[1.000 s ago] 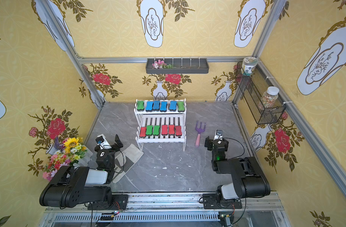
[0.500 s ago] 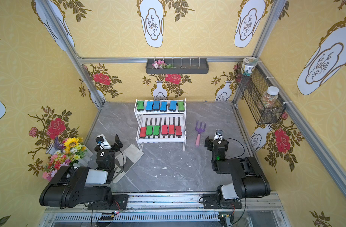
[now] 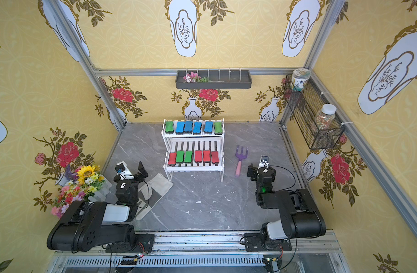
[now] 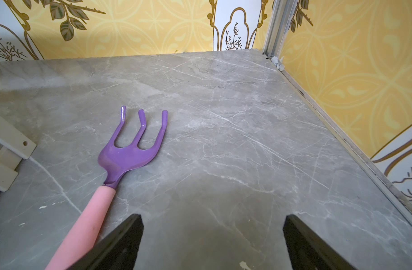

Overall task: Remove the whiteboard erasers from the shelf
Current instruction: Pick up the whiteboard eraser from the shelf.

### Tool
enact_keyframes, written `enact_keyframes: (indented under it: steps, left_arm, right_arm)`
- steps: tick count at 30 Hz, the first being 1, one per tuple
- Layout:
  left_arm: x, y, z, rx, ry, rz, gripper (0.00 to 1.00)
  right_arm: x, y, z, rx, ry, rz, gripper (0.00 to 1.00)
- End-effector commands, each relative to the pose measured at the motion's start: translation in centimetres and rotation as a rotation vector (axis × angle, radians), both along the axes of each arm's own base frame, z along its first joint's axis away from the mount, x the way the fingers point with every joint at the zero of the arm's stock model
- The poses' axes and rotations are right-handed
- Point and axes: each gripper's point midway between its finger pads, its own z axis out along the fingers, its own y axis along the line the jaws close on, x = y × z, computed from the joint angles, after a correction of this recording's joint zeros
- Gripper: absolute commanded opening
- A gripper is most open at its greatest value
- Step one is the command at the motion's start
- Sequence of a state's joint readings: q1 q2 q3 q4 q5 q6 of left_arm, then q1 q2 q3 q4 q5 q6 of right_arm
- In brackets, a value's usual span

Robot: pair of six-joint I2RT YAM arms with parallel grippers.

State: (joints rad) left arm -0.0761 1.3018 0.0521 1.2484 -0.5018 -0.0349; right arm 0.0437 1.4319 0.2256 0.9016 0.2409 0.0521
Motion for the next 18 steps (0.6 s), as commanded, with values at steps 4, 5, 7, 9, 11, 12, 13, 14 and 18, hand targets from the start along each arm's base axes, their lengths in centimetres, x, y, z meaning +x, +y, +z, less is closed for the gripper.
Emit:
enact_keyframes:
  steps: [4,5,7,9,11,12,13,14,18]
  left_arm:
    - [0.7,1.4,1.9,-0.02,0.053,0.103,1.0]
    - [0.8,1.5,2.7,-0.016,0.037,0.11,0.99]
    - [0.5,2.0,4.4,-0.047,-0.018,0.14,0.99]
    - [0.0,2.3,6.4,-0.107,-0.098,0.159,0.99]
    - [-0.1,2.3,8.6,-0.151,-0.174,0.16,0.99]
    - [0.2,1.9,9.9,-0.161,-0.208,0.132,0.99]
    - [0.6,1.3,10.9,-0.167,-0.235,0.093,0.99]
    - [1.1,0.6,11.9,-0.178,-0.254,0.047,1.0]
    - [2.6,-0.2,13.5,-0.376,-0.26,0.003,0.99]
  right_arm:
    - [0.4,0.2,2.5,-0.033,0.009,-0.018,0.97]
    - [0.5,0.6,3.0,-0.053,0.02,-0.014,0.97]
    - [0.4,1.4,3.9,-0.094,0.035,-0.007,0.97]
    - [0.2,1.6,4.6,-0.106,0.036,-0.028,0.97]
    - [-0.2,1.4,5.5,-0.086,0.031,-0.064,0.97]
    - [-0.5,1.2,6.0,-0.079,0.022,-0.085,0.97]
    - [-0.6,1.1,6.7,-0.071,0.007,-0.103,0.97]
    - [-0.7,0.6,7.2,-0.058,-0.009,-0.139,0.97]
    - [-1.6,-1.6,7.7,0.097,-0.056,-0.36,0.97]
